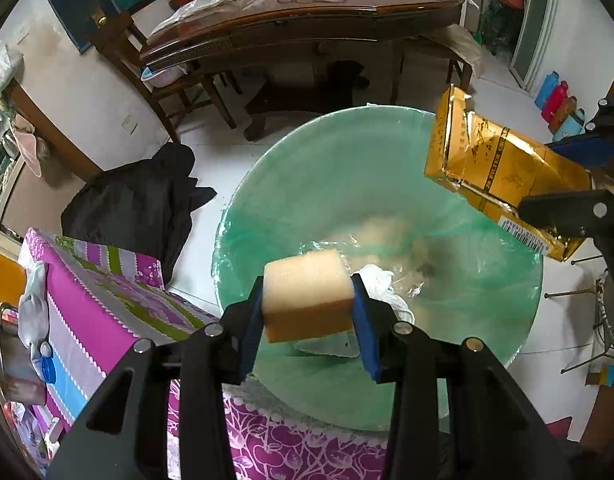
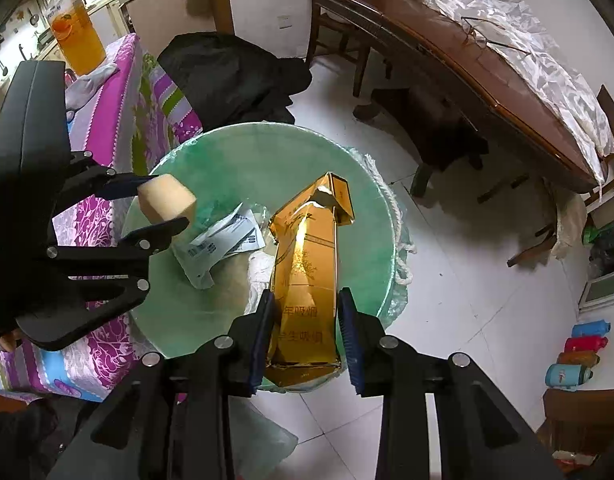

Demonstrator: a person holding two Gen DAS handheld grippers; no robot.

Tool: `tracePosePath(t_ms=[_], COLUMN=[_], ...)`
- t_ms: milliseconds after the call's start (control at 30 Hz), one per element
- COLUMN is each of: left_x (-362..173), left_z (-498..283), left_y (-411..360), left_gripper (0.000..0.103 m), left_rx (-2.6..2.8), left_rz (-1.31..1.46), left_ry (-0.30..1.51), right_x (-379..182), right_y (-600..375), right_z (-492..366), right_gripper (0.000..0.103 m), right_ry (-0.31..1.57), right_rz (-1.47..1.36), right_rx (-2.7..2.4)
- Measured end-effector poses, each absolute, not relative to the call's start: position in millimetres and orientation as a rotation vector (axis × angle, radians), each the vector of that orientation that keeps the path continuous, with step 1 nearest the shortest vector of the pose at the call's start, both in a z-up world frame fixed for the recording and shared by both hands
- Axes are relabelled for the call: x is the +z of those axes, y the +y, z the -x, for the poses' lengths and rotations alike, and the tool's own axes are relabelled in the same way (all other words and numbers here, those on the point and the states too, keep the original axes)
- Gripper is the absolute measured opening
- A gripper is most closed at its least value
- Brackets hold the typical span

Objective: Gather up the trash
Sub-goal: 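Open both grippers to drop the sponge and gold pack into the bin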

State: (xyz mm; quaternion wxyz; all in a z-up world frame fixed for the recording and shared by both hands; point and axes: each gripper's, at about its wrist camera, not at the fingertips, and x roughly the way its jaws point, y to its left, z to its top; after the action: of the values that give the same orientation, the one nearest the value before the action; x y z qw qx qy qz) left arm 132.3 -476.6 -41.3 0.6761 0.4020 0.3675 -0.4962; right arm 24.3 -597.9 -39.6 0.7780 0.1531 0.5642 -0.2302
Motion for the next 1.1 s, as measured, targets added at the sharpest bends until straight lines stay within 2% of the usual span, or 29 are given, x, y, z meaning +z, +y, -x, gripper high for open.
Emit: tracePosePath(t_ms=[167, 200, 233, 333, 833, 1100], left_x=[-40, -40, -39, -38, -42, -39], left_z=[-135, -137, -138, -139, -136, -129], left_y=[-479, -479, -479, -477, -474, -449], left_gripper=[0.041, 0.045, 0.052, 0.066, 0.066, 0.066], left_rx=[-1.097, -1.088, -1.084, -1.066, -1.051, -1.004], left_rz=[-0.894, -0.889, -0.885, -0.876, -0.885, -0.851], left_ry=[0.814, 0.808, 0.799, 0.777, 0.751, 0.657], right_x=[-39, -37, -37, -32, -42, -37], right_y=[-602, -605, -606, -610, -609, -602], right_z=[-27, -28, -29, -30, -35, -24], right_gripper=[0.034, 0.035, 0.035, 0.044, 0.043, 0.043], right_ry=[1.213, 1.203, 1.193, 1.159, 1.176, 1.093], right_rz=[-0.34, -0.347, -0.35, -0.367, -0.35, -0.332], right_rx=[-0.488, -0.482, -0.477, -0.471, -0.477, -0.525])
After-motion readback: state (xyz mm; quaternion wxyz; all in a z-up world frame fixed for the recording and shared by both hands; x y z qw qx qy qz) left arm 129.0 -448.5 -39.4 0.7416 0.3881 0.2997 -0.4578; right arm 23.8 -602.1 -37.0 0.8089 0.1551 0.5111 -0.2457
